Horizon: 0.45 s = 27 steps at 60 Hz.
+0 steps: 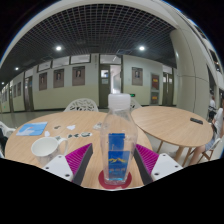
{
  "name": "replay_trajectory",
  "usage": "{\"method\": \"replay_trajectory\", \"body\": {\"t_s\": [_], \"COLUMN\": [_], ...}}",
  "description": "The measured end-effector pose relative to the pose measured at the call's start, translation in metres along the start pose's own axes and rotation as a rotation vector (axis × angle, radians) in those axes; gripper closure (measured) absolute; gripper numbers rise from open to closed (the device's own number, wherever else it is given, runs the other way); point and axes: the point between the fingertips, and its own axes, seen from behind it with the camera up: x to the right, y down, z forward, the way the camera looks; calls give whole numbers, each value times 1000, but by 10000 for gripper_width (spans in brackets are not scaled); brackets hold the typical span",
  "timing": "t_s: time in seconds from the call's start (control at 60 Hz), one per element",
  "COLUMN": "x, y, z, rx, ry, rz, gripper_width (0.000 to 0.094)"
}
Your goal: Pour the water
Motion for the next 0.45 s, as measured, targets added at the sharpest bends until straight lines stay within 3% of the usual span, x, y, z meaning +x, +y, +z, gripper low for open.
{"method": "replay_trajectory", "body": {"t_s": [0.217, 0.367, 0.383, 0.45], "x": [2, -40, -37, -64], "y": [5, 8, 29, 16], "z": [-77, -139, -149, -168], "rx": [-18, 8, 13, 13], "ry": [15, -64, -80, -138], "rz": [-85, -31, -22, -3], "gripper_width": [90, 92, 89, 82]}}
